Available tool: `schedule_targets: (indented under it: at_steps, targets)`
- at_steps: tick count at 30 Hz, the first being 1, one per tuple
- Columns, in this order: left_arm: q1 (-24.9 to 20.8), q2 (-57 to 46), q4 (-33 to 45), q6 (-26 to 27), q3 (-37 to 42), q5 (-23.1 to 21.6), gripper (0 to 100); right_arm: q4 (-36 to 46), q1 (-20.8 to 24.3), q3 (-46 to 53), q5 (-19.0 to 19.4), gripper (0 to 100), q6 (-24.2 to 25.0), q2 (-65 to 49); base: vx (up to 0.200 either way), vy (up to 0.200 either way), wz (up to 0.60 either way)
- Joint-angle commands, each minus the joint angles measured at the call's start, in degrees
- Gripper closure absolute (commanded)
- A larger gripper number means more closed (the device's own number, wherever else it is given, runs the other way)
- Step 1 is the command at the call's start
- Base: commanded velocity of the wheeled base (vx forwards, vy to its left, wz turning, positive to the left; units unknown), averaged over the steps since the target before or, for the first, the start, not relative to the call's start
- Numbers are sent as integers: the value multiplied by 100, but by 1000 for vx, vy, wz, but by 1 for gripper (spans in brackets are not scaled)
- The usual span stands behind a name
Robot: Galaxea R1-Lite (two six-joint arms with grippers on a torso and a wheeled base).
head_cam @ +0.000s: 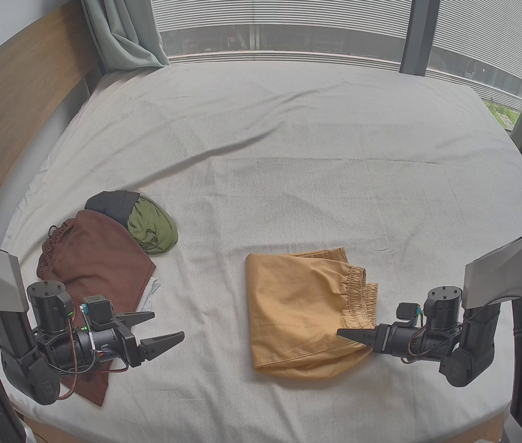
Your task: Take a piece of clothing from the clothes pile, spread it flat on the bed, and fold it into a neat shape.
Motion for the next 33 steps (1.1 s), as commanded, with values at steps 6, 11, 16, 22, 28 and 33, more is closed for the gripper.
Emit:
schedule_targets:
  at_steps: [6,11,16,22,28,33]
  targets:
    - [-1,-11,-2,18,18,2,0,-8,118,-82,2,0,13,7,0,0,0]
    - [-1,-11,-2,18,18,2,0,-8,136,-108,-6,0,13,33,0,0,0]
    - [-1,-3,-2,18,18,2,0,-8,153,-108,-6,0,13,42,0,0,0]
    - [-9,-3,-2,18,27,2,0,-8,180,-99,-6,100,13,95,0,0,0]
    - [-1,6,-2,62,27,2,0,-26,188,-99,-6,100,13,130,0,0,0]
    - [8,-29,-2,98,36,2,0,-35,250,-73,-6,100,13,104,0,0,0]
